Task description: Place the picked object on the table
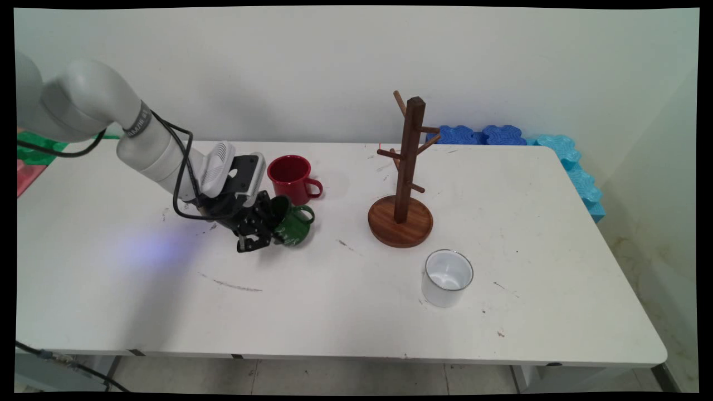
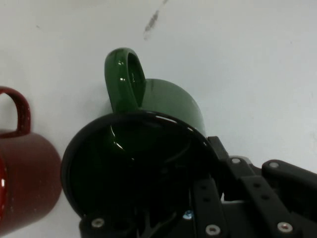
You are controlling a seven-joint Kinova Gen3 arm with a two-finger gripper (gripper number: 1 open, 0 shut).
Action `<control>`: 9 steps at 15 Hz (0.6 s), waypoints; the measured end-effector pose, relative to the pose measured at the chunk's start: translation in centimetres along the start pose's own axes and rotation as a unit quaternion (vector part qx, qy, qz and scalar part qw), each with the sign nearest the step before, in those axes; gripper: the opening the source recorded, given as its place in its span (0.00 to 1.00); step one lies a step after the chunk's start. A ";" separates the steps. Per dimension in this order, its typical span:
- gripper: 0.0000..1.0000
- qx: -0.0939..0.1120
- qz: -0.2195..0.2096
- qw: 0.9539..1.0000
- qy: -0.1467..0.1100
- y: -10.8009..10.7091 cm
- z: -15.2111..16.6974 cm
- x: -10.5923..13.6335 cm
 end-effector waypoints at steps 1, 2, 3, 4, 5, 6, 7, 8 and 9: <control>0.00 0.000 0.003 1.000 -0.003 0.0 0.2 0.0; 0.00 -0.001 0.005 1.000 -0.006 0.1 0.3 0.0; 0.00 -0.001 0.008 1.000 -0.008 0.1 0.6 -0.1; 0.00 -0.002 0.011 1.000 -0.010 0.1 0.7 0.0; 0.00 -0.002 0.013 1.000 -0.011 0.1 0.8 0.0; 0.00 -0.003 0.014 1.000 -0.012 0.1 0.9 0.0; 0.00 -0.003 0.016 1.000 -0.013 0.1 1.0 0.0; 0.00 -0.004 0.018 1.000 -0.014 0.1 1.2 0.1; 0.00 -0.004 0.020 1.000 -0.014 0.1 1.3 0.1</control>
